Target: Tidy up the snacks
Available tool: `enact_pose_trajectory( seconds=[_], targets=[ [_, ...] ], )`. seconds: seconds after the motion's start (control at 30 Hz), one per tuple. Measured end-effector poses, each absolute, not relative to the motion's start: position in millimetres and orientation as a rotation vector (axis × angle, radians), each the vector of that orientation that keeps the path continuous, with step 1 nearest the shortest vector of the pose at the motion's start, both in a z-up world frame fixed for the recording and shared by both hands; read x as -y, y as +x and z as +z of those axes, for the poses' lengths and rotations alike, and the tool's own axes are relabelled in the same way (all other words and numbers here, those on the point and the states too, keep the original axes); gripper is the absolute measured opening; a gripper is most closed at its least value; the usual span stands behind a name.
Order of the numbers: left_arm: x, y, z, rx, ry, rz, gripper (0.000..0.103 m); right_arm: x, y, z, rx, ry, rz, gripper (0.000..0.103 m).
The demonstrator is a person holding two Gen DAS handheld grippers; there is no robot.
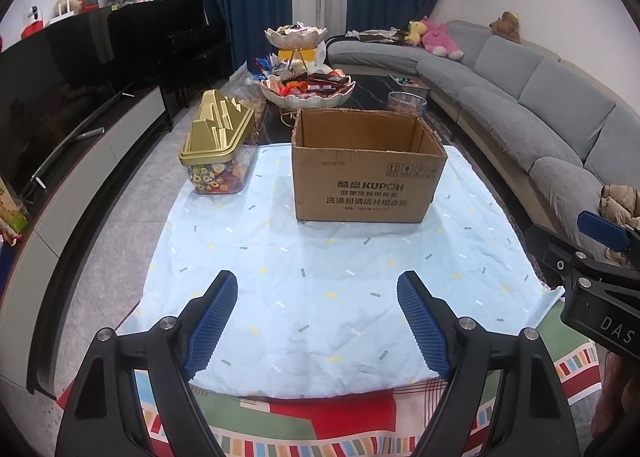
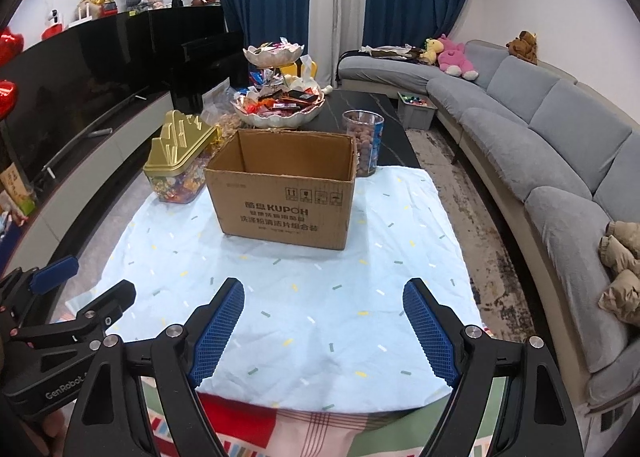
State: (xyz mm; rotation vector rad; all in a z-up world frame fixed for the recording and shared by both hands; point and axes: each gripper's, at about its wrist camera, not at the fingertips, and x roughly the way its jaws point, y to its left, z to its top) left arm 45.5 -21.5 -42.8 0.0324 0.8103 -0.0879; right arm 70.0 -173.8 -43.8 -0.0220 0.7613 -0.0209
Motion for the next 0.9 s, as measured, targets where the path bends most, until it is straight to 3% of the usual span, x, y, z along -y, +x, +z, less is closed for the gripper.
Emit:
enact_pose_trajectory(
  seconds=[0.9],
  targets=[
    [23.3,44.0,-42.0,-0.811,0.033,-0.086,0.082,175.5,69.7,-41.0,-0.758,-0.008,-0.033,0.082]
  ],
)
